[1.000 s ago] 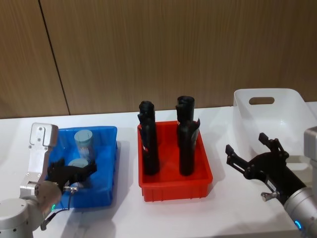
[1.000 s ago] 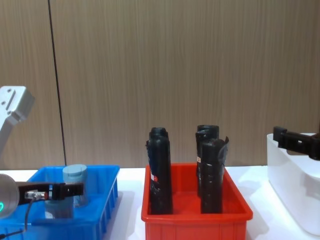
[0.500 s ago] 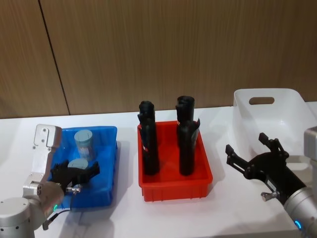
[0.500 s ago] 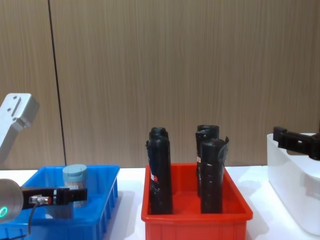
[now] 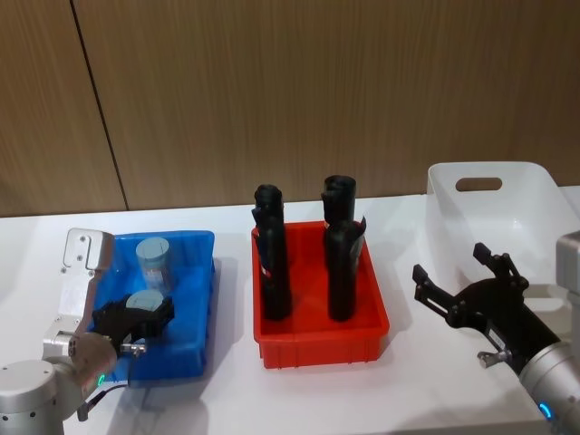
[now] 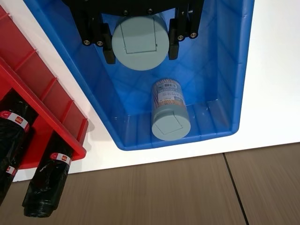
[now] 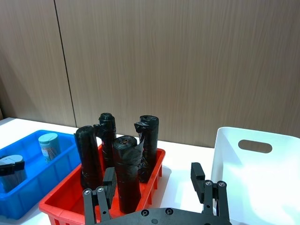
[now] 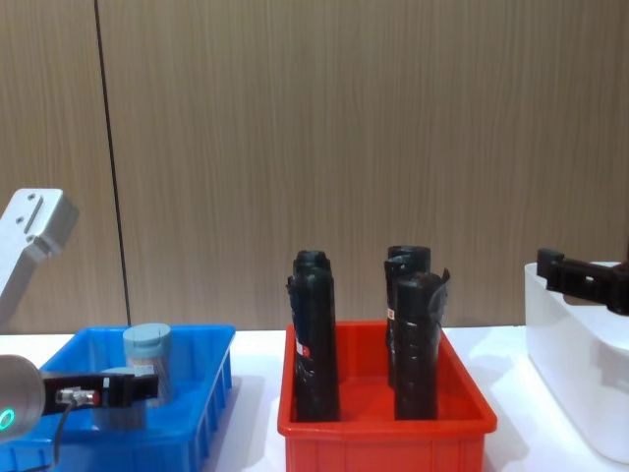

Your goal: Pick the cotton swabs from the blue box and place them into the white box.

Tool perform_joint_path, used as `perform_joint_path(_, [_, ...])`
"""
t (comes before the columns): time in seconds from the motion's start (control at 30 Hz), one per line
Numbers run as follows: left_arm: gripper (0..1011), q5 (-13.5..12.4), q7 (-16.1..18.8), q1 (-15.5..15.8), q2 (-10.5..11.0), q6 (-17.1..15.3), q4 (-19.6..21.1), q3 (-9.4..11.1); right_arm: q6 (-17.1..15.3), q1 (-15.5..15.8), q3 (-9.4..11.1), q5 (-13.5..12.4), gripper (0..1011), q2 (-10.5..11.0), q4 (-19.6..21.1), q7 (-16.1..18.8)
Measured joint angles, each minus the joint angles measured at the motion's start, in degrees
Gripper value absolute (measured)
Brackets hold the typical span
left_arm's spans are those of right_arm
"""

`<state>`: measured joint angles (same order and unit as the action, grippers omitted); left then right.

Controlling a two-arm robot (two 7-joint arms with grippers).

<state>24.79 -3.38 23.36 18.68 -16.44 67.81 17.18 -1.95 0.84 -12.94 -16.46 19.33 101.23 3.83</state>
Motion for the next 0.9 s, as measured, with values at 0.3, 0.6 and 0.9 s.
perform_joint_path(0.3, [671,-0.01,0.98,-0.44,0.14,-0.29,0.66,-0.29,0.0,0.0,0.0,0.0,1002,0.0,0.0,0.0])
perform_joint_path(0.6, [671,-1.43,1.15,-1.36,0.77,1.16,3.89,-0.6,0.0,0.0,0.0,0.0,1002,0.0,0.0,0.0])
perform_joint_path(0.9, [670,-3.45,-0.62,-2.14,1.56,3.58,8.3,-0.78,0.0,0.01,0.0,0.0,1002,0.0,0.0,0.0])
